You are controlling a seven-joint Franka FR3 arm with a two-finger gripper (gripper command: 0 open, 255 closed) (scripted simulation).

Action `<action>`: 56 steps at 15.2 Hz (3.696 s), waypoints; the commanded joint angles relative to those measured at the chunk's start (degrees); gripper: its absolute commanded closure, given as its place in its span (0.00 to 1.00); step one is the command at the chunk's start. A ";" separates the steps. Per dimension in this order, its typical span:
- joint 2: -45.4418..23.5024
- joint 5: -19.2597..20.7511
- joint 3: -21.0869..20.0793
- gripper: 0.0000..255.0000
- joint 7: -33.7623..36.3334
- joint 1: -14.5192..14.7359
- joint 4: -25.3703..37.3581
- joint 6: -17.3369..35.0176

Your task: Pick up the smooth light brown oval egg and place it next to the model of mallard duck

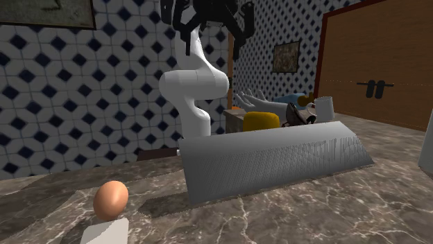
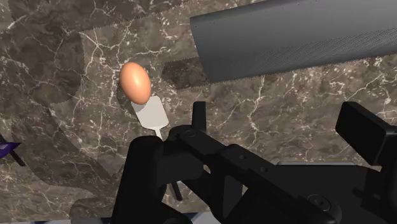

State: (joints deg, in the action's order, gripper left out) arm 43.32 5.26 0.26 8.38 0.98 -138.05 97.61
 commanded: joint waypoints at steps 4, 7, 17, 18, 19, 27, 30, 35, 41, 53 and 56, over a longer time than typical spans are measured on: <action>-2.60 0.86 3.90 0.00 -3.59 -1.02 -1.64 3.46; -5.99 1.51 7.78 0.00 -7.25 -1.96 -2.63 6.98; -22.68 0.14 20.22 0.00 -20.78 -3.60 -1.18 18.21; -24.76 -0.49 21.38 0.00 -22.35 -3.62 -0.63 19.20; -26.91 -1.23 22.51 0.00 -23.98 -3.63 -0.01 20.14; -38.47 -6.77 26.80 0.00 -32.44 -3.88 2.21 26.06; -39.75 -7.53 26.86 0.00 -33.01 -3.77 0.90 28.49; -40.48 -7.98 26.87 0.00 -33.35 -3.71 0.26 29.77; -40.47 -7.98 26.87 1.00 -33.34 -3.71 0.26 29.76; -38.16 -6.65 26.71 1.00 -32.19 -3.80 1.41 26.59; -36.58 -5.83 26.52 1.00 -31.44 -3.88 2.41 24.18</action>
State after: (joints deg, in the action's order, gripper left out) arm 6.40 -0.74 26.87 -23.30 -2.93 -136.01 122.48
